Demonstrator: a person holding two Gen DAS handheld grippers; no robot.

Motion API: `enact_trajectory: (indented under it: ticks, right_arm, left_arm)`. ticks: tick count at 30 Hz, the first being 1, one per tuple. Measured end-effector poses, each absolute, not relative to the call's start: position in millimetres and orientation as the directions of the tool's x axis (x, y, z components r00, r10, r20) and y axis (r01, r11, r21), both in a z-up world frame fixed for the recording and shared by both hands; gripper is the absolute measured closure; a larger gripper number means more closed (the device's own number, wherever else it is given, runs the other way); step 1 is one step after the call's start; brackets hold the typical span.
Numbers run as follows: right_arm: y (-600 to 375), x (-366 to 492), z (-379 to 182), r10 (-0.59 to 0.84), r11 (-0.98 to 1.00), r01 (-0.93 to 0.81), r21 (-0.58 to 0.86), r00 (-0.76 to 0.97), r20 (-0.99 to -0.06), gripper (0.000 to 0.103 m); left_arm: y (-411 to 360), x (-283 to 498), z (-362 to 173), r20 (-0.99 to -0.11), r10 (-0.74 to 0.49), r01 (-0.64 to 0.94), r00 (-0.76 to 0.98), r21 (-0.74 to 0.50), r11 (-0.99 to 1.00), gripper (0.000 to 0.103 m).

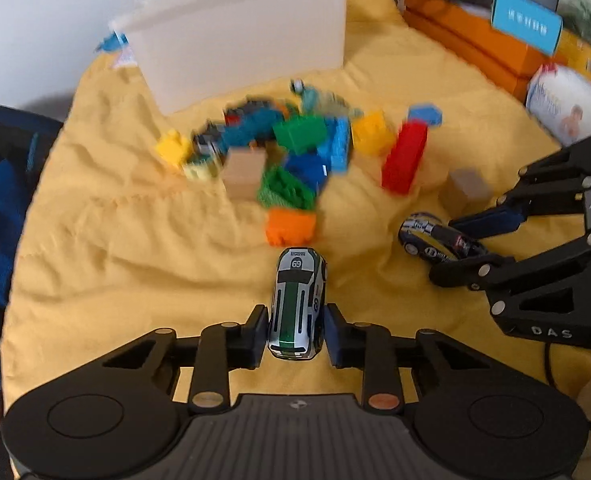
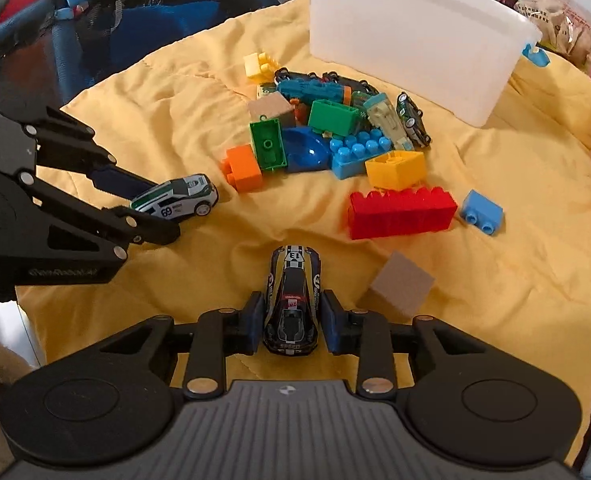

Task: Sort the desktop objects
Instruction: 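Carry both cars over the white bin and open both tools to drop them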

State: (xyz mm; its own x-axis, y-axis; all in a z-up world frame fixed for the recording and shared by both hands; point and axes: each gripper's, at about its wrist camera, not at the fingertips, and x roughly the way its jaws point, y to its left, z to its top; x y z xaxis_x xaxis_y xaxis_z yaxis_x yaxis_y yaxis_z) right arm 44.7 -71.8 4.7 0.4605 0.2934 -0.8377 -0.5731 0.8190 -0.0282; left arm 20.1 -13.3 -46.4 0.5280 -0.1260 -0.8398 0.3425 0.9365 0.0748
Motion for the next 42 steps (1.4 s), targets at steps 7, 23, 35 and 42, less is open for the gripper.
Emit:
enact_trajectory:
  ticks: [7,23,35,42]
  right_arm:
    - [-77.7,94.4,69.7,0.321,0.833,-0.541,-0.115,0.642,-0.697,0.07]
    - [-76.6,284.8,108.9,0.203,0.964,-0.265,-0.01,0.76,-0.617,0.069]
    - [-81.5,222.7,124.4,0.295,0.934,-0.358,-0.005,0.776,-0.557,0.066]
    - [-96.5,153.0,75.9,0.306,0.898,-0.438,-0.029,0.672,-0.674,0.066]
  left_arm:
    - [-2.6,74.6,29.2,-0.7,-0.115,0.273,0.705,0.119,0.955,0.071]
    - [-10.2,246.7,49.8,-0.591,0.039,0.087,0.805,0.183,0.979,0.07]
    - [1.9,158.2,57.9,-0.594,-0.03,0.113,0.804,0.102,0.988,0.038]
    - [-5.8,94.1,2.2,-0.728,-0.07,0.149,0.682,0.045,0.988,0.035]
